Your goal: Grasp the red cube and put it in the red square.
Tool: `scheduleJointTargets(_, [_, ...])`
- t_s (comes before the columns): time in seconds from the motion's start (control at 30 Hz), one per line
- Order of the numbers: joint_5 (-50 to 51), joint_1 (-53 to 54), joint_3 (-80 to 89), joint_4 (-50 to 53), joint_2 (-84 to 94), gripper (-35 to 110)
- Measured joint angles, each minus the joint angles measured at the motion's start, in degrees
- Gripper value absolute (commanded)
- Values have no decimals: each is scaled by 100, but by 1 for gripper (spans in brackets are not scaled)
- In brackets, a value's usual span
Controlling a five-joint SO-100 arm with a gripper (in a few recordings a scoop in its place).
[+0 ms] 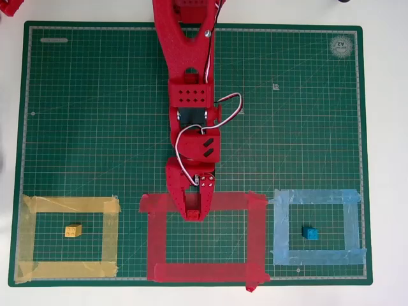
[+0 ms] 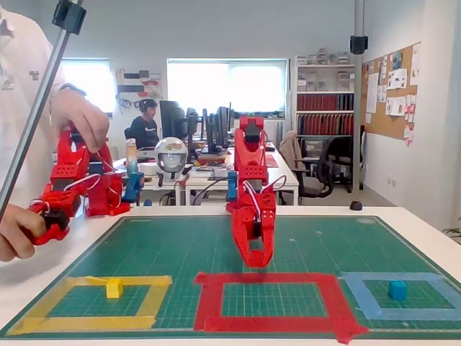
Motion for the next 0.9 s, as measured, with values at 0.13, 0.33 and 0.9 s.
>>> scheduleJointTargets(0.13, [0,-44,88,-316,-44,1])
scheduleJointTargets(0.33, [-114,-62,35,-686,-422,1])
scheduleJointTargets(0.9, [-105,-70,-431,-800,-1169,1])
